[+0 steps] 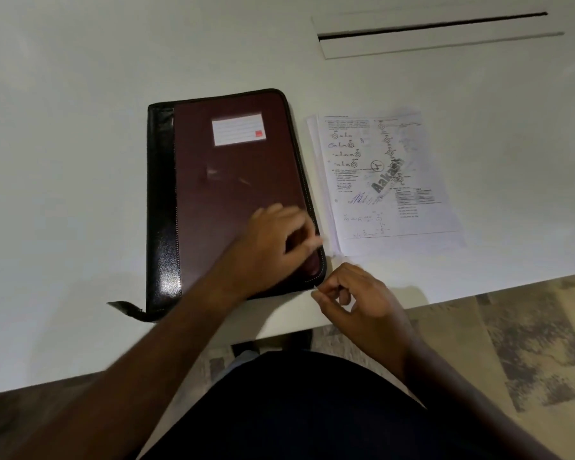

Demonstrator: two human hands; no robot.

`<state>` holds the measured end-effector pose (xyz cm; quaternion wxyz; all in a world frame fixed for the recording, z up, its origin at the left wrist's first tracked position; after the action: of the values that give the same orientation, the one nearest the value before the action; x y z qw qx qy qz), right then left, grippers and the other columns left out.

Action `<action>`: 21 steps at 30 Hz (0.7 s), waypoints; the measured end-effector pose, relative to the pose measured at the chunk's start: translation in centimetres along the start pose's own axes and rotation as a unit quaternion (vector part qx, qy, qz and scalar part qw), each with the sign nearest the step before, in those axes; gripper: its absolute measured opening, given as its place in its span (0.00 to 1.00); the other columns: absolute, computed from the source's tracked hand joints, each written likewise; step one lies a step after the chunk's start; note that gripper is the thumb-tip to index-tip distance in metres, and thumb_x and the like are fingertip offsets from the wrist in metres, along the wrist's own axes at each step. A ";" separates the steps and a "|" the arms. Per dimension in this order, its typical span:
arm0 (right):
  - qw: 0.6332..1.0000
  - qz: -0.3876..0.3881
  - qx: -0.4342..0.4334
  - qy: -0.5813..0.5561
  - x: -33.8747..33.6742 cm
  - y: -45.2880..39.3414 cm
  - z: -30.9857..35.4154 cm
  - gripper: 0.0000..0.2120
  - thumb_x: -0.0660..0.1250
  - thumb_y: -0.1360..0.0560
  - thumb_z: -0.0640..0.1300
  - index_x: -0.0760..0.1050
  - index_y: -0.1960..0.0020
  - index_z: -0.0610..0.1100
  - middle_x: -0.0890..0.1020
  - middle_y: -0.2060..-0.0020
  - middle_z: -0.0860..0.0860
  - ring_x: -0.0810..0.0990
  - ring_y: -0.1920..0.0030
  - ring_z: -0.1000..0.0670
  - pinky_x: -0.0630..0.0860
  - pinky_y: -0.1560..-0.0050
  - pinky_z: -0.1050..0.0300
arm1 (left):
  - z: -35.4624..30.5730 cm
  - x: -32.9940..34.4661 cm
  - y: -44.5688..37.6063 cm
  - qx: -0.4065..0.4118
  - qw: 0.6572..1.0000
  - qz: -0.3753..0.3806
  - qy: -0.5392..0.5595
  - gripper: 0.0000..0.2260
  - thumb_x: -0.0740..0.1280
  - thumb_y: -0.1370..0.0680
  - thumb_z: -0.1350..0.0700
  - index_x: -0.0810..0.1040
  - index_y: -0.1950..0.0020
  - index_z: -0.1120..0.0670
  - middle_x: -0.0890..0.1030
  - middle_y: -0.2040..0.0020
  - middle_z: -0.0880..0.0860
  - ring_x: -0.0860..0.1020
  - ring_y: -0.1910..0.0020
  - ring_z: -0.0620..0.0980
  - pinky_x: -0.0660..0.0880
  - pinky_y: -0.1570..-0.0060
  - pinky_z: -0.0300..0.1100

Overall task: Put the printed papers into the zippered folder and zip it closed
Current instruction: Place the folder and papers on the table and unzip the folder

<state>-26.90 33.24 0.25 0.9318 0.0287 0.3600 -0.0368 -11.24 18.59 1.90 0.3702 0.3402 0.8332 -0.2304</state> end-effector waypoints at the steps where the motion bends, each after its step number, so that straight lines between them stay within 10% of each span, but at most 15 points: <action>1: 1.000 0.001 0.001 -0.004 0.0 0.0 0.1 0.05 0.74 0.22 0.46 0.79 0.55 0.49 0.75 0.62 0.61 0.76 0.59 0.53 0.77 0.59 0.53 | -0.3 0.3 1.2 0.011 1.000 0.010 -0.017 0.11 0.66 0.18 0.44 0.77 0.55 0.49 0.77 0.58 0.44 0.71 0.56 0.45 0.66 0.50 0.44; 21: 0.986 0.095 0.117 -0.067 -1.0 -1.0 -0.6 0.06 0.69 0.20 0.50 0.84 0.51 0.60 0.84 0.55 0.64 0.83 0.51 0.61 0.82 0.48 0.57 | -3.0 3.8 5.4 0.112 0.946 -0.098 -0.288 0.17 0.64 0.19 0.45 0.81 0.62 0.53 0.80 0.65 0.51 0.77 0.66 0.53 0.74 0.64 0.48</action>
<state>-28.09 32.29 0.44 0.9432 0.1691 0.2859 0.0079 -10.51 25.56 0.07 0.5294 0.2152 0.6889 -0.4460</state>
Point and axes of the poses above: each hand's wrist, its own y-axis away from the middle knuckle, its own x-axis out of the palm, z = x × y, the point moved 1 cm from there along -y, towards the middle knuckle
